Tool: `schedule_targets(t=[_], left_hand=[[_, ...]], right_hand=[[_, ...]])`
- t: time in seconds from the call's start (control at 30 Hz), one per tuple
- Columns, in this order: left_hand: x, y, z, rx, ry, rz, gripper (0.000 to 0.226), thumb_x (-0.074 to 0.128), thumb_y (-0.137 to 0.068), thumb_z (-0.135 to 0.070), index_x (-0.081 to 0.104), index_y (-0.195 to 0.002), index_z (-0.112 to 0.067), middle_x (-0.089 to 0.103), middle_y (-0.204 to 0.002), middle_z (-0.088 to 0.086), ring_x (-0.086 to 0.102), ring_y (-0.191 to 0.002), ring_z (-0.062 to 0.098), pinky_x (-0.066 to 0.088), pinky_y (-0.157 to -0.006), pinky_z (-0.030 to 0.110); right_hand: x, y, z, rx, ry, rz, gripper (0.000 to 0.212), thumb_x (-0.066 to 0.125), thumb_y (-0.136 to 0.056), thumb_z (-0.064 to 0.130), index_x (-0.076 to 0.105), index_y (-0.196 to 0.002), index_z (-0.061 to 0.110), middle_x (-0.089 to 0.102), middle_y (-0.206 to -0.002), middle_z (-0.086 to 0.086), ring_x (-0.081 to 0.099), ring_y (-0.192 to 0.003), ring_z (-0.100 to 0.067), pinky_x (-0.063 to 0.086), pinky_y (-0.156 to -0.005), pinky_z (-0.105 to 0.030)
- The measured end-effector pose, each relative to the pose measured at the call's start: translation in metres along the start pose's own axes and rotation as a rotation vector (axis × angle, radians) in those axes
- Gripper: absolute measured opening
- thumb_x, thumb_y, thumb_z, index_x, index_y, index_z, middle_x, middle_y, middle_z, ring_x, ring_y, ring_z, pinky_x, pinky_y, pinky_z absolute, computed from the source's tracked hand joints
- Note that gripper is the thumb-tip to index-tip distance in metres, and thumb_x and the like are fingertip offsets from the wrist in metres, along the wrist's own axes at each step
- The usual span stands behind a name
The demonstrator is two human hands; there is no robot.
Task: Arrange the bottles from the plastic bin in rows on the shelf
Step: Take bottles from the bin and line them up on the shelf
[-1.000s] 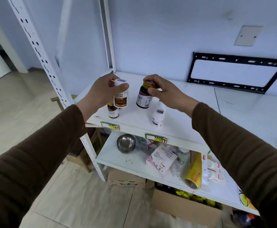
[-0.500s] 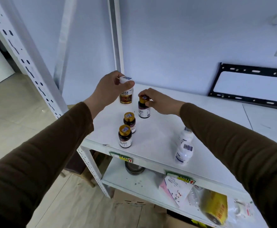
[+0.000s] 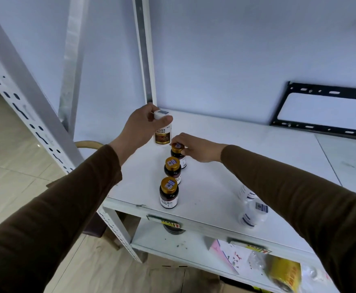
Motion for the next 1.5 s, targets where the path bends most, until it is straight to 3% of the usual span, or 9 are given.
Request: schedule_targets(t=[0.37, 0.5, 0.67, 0.8, 0.97, 1.17, 1.33, 1.43, 1.5], left_hand=[[-0.001, -0.009, 0.01, -0.017, 0.045, 0.038, 0.041, 0.072, -0.087, -0.043, 0.061, -0.111, -0.012, 0.069, -0.106, -0.001, 0.065, -0.095, 0.015, 0.045, -0.068, 0.023], [-0.003, -0.009, 0.003, 0.018, 0.057, 0.013, 0.04, 0.074, -0.086, -0.04, 0.06, -0.113, -0.013, 0.069, -0.108, -0.003, 0.063, -0.096, 0.014, 0.043, -0.067, 0.02], [0.009, -0.008, -0.021, 0.092, 0.137, 0.037, 0.036, 0.077, -0.084, -0.037, 0.061, -0.108, -0.015, 0.068, -0.098, -0.009, 0.062, -0.083, 0.003, 0.044, -0.066, 0.017], [0.04, -0.001, -0.05, 0.152, 0.179, 0.095, 0.031, 0.078, -0.084, -0.033, 0.06, -0.105, -0.018, 0.068, -0.098, -0.008, 0.06, -0.08, 0.0, 0.044, -0.064, 0.011], [0.092, 0.021, -0.097, 0.231, 0.181, 0.188, 0.03, 0.078, -0.084, -0.028, 0.061, -0.104, -0.013, 0.067, -0.09, -0.008, 0.058, -0.065, -0.012, 0.041, -0.057, 0.004], [0.165, 0.068, -0.155, 0.256, 0.222, 0.263, 0.031, 0.079, -0.083, -0.026, 0.062, -0.106, -0.013, 0.07, -0.1, -0.003, 0.064, -0.082, 0.004, 0.049, -0.067, 0.013], [0.229, 0.111, -0.195, 0.25, 0.254, 0.333, 0.03, 0.079, -0.084, -0.023, 0.061, -0.105, -0.012, 0.068, -0.09, -0.013, 0.062, -0.068, -0.013, 0.046, -0.061, 0.006], [0.259, 0.128, -0.212, 0.249, 0.243, 0.373, 0.03, 0.079, -0.083, -0.026, 0.061, -0.102, -0.013, 0.07, -0.091, -0.012, 0.065, -0.074, -0.007, 0.049, -0.068, 0.013], [0.276, 0.133, -0.219, 0.237, 0.236, 0.396, 0.034, 0.08, -0.081, -0.029, 0.063, -0.104, -0.012, 0.073, -0.098, -0.007, 0.068, -0.088, 0.006, 0.052, -0.078, 0.025]], right_hand=[[-0.002, 0.001, 0.0, 0.058, 0.007, -0.013, 0.052, 0.046, -0.099, 0.003, 0.036, -0.147, 0.021, 0.041, -0.147, -0.005, 0.042, -0.133, -0.022, 0.034, -0.106, -0.026], [-0.012, 0.015, 0.001, 0.11, -0.034, -0.06, 0.063, 0.05, -0.099, 0.009, 0.025, -0.153, 0.028, 0.035, -0.153, -0.002, 0.038, -0.138, -0.019, 0.036, -0.112, -0.034], [-0.036, 0.06, 0.001, 0.154, 0.05, -0.275, 0.05, 0.054, -0.099, 0.022, 0.041, -0.146, 0.03, 0.045, -0.145, 0.003, 0.044, -0.13, -0.014, 0.031, -0.102, -0.02], [-0.047, 0.114, -0.004, 0.209, 0.042, -0.354, 0.036, 0.058, -0.096, 0.027, 0.055, -0.132, 0.03, 0.055, -0.132, 0.006, 0.051, -0.117, -0.015, 0.038, -0.096, -0.023], [-0.05, 0.197, -0.014, 0.299, 0.04, -0.43, 0.033, 0.059, -0.095, 0.031, 0.058, -0.128, 0.032, 0.056, -0.128, 0.008, 0.051, -0.111, -0.014, 0.039, -0.096, -0.025], [-0.05, 0.313, -0.041, 0.373, 0.067, -0.444, 0.031, 0.057, -0.096, 0.034, 0.058, -0.127, 0.035, 0.058, -0.125, 0.007, 0.052, -0.109, -0.015, 0.04, -0.094, -0.027], [-0.053, 0.4, -0.07, 0.432, 0.094, -0.453, 0.031, 0.057, -0.096, 0.035, 0.058, -0.127, 0.036, 0.058, -0.128, 0.011, 0.052, -0.114, -0.015, 0.042, -0.099, -0.031], [-0.052, 0.434, -0.087, 0.464, 0.07, -0.48, 0.031, 0.057, -0.096, 0.033, 0.059, -0.127, 0.033, 0.058, -0.128, 0.01, 0.053, -0.115, -0.015, 0.043, -0.097, -0.03], [-0.05, 0.448, -0.098, 0.484, 0.059, -0.489, 0.031, 0.058, -0.096, 0.032, 0.059, -0.127, 0.032, 0.059, -0.129, 0.008, 0.053, -0.116, -0.016, 0.043, -0.096, -0.029]])
Point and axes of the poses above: each hand's wrist, its own y-axis away from the middle knuckle, its own x-axis out of the palm, z = x × y, the point moved 2 cm from there along -y, towards the middle knuckle
